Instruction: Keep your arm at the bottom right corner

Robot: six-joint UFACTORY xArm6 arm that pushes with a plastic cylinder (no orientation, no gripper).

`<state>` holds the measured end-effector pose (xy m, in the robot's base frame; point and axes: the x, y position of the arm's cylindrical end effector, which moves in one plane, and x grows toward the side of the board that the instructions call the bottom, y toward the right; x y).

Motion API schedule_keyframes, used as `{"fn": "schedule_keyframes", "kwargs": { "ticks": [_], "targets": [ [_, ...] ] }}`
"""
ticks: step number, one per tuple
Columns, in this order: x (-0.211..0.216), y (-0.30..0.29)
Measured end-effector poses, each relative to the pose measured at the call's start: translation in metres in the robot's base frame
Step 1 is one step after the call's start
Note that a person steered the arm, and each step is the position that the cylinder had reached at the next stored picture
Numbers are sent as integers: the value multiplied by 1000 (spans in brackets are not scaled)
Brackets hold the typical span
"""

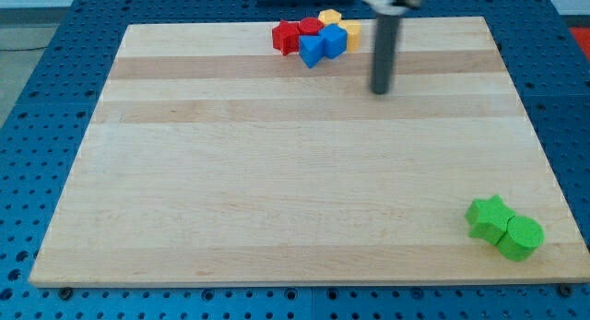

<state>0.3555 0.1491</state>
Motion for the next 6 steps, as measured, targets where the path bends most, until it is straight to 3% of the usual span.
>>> {"fn": "schedule_keyframes", "kwargs": {
  "ticks": [1,2,3,4,5,6],
  "targets": [
    [24,103],
    [75,189],
    [123,195],
    [207,194],
    [261,188],
    [257,156]
  ]
}}
